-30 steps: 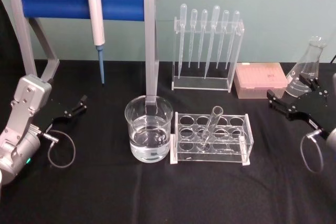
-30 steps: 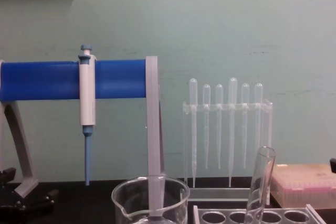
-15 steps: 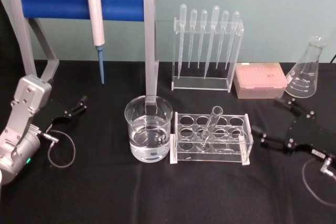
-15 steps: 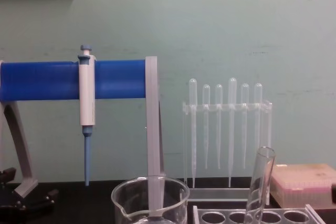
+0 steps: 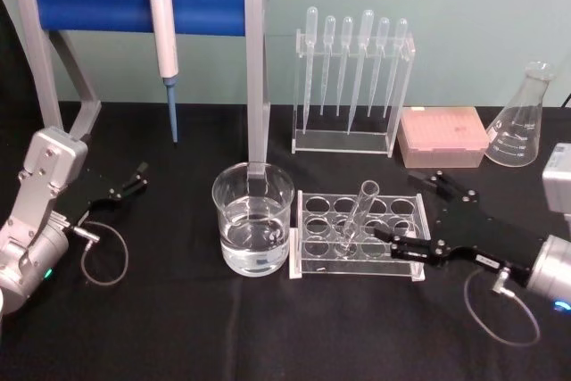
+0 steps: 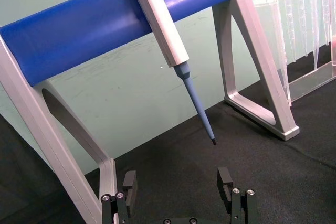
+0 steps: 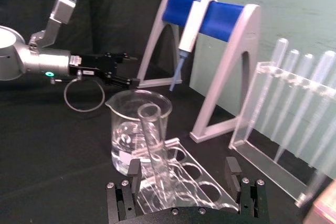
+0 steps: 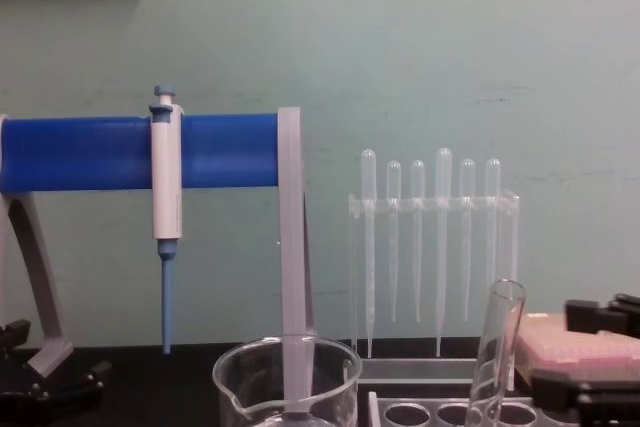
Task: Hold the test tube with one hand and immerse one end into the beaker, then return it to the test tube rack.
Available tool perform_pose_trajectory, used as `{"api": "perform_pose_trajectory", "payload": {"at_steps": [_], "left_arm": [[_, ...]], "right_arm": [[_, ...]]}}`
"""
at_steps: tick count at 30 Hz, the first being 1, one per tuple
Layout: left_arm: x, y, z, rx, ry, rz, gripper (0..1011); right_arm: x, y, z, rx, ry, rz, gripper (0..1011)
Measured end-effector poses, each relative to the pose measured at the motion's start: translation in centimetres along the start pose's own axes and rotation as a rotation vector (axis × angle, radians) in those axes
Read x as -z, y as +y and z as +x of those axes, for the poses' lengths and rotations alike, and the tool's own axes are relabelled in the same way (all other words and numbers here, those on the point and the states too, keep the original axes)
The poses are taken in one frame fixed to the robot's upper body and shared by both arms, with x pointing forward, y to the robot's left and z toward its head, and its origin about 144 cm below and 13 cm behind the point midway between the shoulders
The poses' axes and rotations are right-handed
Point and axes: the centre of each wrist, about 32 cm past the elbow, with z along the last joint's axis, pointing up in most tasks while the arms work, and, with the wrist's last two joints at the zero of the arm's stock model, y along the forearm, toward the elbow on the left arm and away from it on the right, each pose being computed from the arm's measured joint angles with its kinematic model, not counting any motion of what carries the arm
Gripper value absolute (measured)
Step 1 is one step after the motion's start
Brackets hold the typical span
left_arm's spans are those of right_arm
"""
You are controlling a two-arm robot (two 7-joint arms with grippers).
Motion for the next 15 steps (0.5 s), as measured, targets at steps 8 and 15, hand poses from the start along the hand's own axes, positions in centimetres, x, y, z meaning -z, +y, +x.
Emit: {"api": "perform_pose_trajectory", "payload": {"at_steps": [8,15], "left_arm": [[0.0,0.0,0.0,0.000,0.000,0.000,1000],[0.0,0.0,0.0,0.000,0.000,0.000,1000]], "right_arm": [[-0.4,1.4,-0.7,-0.041,-0.002,0.000,1004],[-0.6,2.4,-1.1,-0.059,0.018,0.000,1004]]}}
